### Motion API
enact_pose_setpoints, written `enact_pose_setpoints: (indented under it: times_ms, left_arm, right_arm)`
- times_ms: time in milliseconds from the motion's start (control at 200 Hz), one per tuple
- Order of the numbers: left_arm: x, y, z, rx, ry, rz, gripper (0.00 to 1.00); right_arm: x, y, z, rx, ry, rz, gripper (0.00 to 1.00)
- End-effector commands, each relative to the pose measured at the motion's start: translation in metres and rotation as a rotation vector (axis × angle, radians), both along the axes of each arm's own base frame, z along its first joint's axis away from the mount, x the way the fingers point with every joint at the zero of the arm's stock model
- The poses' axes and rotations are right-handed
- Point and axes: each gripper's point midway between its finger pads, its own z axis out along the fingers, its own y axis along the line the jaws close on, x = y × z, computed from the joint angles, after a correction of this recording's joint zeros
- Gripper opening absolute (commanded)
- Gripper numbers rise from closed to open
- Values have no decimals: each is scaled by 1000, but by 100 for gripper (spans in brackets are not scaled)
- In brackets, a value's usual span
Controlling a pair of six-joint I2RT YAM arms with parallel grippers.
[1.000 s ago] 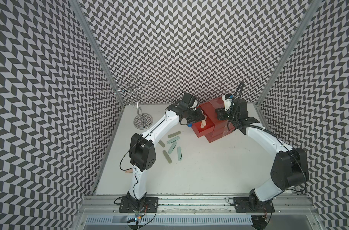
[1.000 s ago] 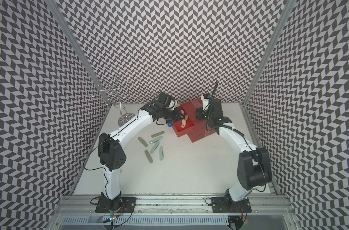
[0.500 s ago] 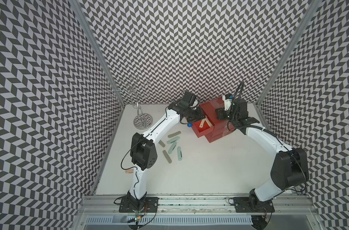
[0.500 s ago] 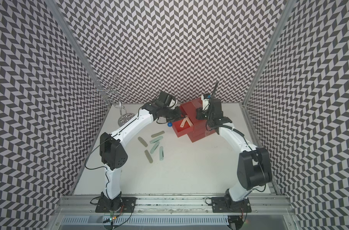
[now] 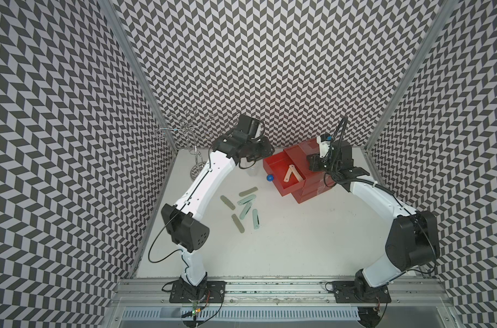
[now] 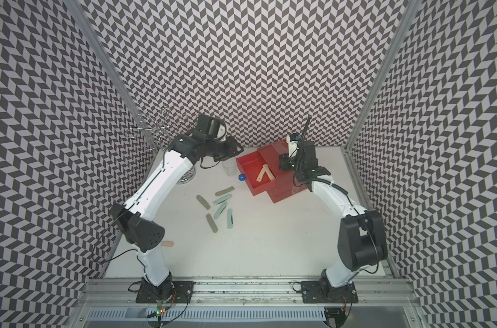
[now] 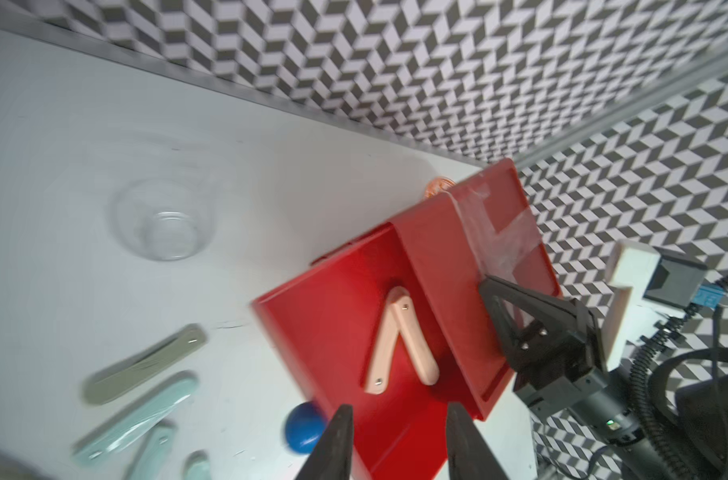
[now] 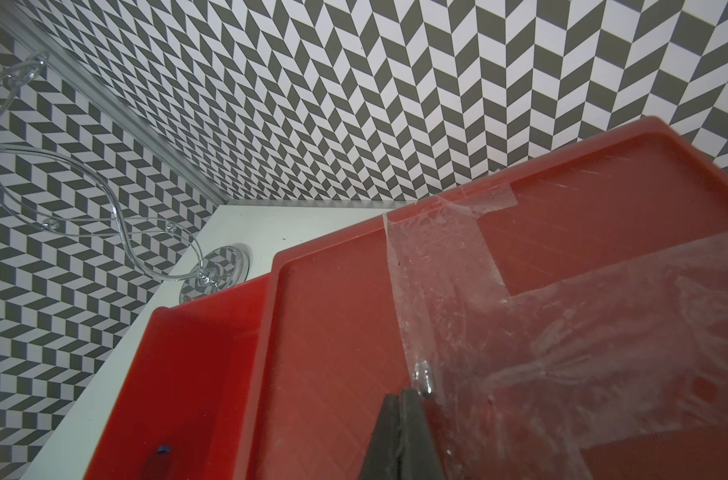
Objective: Place the fruit knives into the drawer by color
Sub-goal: Place the fruit knife in the drawer, then pick up the fruit knife from the center of the board.
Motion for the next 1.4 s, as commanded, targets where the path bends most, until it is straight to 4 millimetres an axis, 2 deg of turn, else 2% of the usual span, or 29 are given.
enact_pose_setpoints:
  times_ms: [0, 115, 225, 386, 551, 771, 901, 1157, 1397]
  left_arm:
    - [-21, 77, -29, 163, 71, 170, 43]
    - [-50, 138, -78, 245, 180, 308, 44]
    - [-77, 176, -123, 269, 277, 377, 44]
    - [-112, 207, -178, 332, 417, 425, 44]
    - [-150, 225, -217, 355, 537, 510, 44]
    - [-184, 236, -244, 229, 612, 661, 44]
    - [-198, 242, -252, 177, 649, 772, 44]
    - [-208, 254, -262, 131, 712, 920, 44]
    - [-213, 272, -257, 123, 758, 1015, 43]
  right_arm:
    - [-45, -14, -111, -97, 384, -8, 0]
    - [-46, -14, -112, -100, 386, -7, 0]
    - [-46, -14, -110, -99, 384, -7, 0]
    - [-46, -14, -112, -101, 387, -9, 0]
    - [-46, -13, -114, -98, 391, -3, 0]
    - [-47, -10, -119, -89, 403, 11, 0]
    - [-47, -8, -123, -82, 412, 21, 0]
    - [-47, -6, -129, -77, 427, 30, 0]
    - [-47, -7, -132, -81, 435, 27, 0]
